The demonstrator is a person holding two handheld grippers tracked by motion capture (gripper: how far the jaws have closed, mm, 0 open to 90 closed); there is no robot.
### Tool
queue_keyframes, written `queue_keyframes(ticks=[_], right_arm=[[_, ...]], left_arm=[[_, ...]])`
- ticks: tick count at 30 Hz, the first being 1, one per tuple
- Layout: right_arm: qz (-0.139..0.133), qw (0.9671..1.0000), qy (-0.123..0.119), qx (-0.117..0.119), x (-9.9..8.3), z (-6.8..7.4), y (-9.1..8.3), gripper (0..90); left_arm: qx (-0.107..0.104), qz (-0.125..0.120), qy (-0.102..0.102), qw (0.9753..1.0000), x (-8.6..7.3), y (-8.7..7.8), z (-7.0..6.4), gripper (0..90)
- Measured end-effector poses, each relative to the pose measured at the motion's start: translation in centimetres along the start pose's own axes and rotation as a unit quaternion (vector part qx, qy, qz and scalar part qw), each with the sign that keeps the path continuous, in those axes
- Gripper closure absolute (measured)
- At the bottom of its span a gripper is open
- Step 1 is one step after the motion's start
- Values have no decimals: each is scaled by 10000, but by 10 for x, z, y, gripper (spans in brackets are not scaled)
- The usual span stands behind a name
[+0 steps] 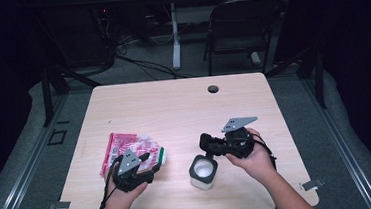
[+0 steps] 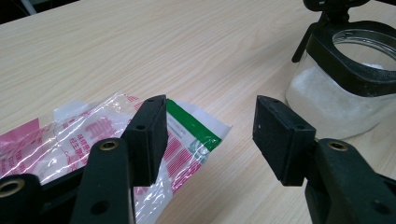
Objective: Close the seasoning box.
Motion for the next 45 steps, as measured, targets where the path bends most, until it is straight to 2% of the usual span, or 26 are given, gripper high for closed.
queue_keyframes(ticks=[10,17,28,34,37,45], right_arm=[[30,9990,-381,-212,-2,6,-3,820],[-56,9982,-529,-293,-2,11,-4,806],[-143,9980,-579,-204,-2,19,-8,770],[-159,9974,-696,-137,-5,30,-10,702],[-175,9974,-690,-102,-7,34,-10,652],[-232,9974,-685,44,-15,43,-6,601]], left_arm=[[-10,3,-2,10000,0,1,-1,453],[-5,-5,-10,10000,0,1,0,453],[-9,-2,-7,10000,0,1,-1,452],[-8,6,-10,10000,-1,1,0,452],[-10,5,-7,10000,-1,1,0,452],[3,-2,-7,10000,-1,1,0,451]])
Point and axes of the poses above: each handheld gripper's, and its own axes: y roughly forward along the jaws, x roughly out of its top, z roughly to its left, the point moved 7 cm from there along y, roughly forward along the jaws, and after that the axes turned 8 degrees about y, right-handed, at the moved point
